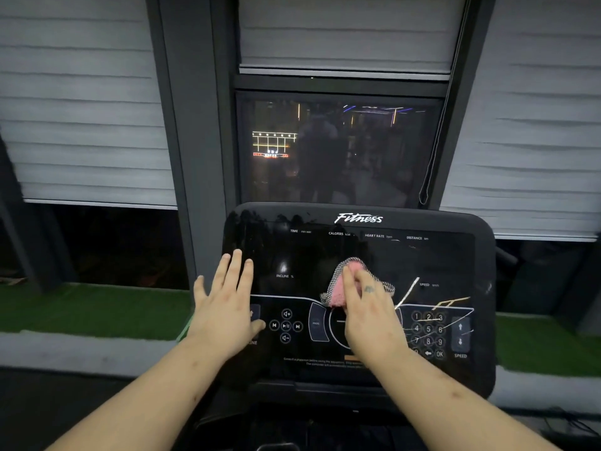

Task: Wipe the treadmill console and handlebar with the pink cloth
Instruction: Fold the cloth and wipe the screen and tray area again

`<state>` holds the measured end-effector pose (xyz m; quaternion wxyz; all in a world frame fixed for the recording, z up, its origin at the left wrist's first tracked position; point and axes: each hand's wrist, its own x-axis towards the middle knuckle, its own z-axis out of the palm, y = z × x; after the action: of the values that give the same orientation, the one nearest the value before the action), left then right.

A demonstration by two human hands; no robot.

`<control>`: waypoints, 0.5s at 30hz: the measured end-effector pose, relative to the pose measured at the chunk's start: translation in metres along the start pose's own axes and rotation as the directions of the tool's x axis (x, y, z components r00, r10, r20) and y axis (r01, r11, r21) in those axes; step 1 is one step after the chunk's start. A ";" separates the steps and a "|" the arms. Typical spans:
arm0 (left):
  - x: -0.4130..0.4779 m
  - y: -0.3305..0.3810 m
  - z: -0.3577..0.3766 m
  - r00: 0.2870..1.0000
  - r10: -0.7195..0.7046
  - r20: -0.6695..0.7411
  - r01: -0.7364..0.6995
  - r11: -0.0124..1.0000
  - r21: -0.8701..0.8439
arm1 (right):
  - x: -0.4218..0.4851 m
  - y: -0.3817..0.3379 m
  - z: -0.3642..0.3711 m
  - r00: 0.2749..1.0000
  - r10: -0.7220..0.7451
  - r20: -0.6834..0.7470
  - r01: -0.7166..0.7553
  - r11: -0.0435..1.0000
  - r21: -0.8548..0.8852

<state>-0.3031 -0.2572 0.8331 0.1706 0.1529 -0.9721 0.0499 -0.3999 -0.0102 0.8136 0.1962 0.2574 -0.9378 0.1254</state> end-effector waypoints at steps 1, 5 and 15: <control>0.000 0.000 -0.001 1.000 -0.001 0.001 0.001 1.000 0.001 | 0.004 -0.001 -0.004 1.000 -0.005 -0.004 0.005 1.000 0.001; 0.000 0.001 -0.002 1.000 -0.006 0.010 0.006 1.000 0.002 | 0.042 -0.009 -0.031 0.999 -0.003 -0.044 0.001 0.998 -0.056; 0.000 0.003 -0.003 0.999 -0.028 0.020 0.028 1.000 -0.001 | 0.018 -0.013 -0.016 0.999 -0.001 -0.045 0.002 1.000 0.006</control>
<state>-0.3033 -0.2537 0.8353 0.1614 0.1667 -0.9716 0.0454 -0.4030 -0.0234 0.8372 0.2166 0.2558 -0.9326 0.1341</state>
